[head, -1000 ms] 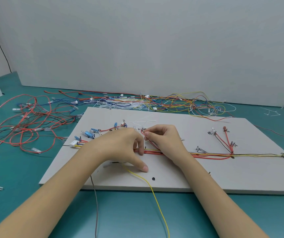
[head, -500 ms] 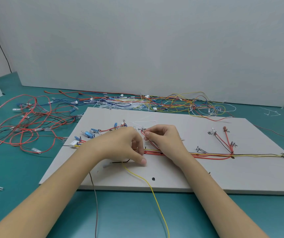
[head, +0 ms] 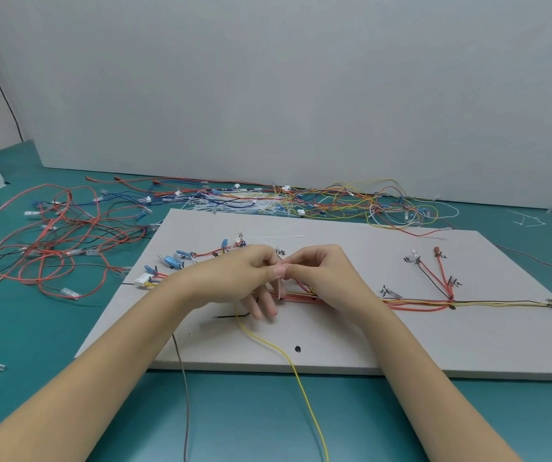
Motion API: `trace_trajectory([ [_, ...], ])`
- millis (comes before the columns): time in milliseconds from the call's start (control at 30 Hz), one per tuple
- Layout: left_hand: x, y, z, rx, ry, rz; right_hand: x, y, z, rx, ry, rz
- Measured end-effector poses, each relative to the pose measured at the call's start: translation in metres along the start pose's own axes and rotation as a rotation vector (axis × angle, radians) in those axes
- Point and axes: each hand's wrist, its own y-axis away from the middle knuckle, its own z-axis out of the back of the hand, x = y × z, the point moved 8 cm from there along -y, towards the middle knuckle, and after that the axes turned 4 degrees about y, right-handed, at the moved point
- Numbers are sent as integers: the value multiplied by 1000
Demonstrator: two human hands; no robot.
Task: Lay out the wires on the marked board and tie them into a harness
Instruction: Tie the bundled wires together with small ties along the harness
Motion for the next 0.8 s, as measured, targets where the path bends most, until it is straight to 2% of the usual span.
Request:
trace_trajectory([
  [200,9,-4,-4,111,223,37,0,2,1,30,28,-37],
  [567,20,-9,-9,322,325,58,-5,3,3,19,14,-109],
  [800,23,-10,-4,53,348,-57,-2,5,4,37,5,-118],
])
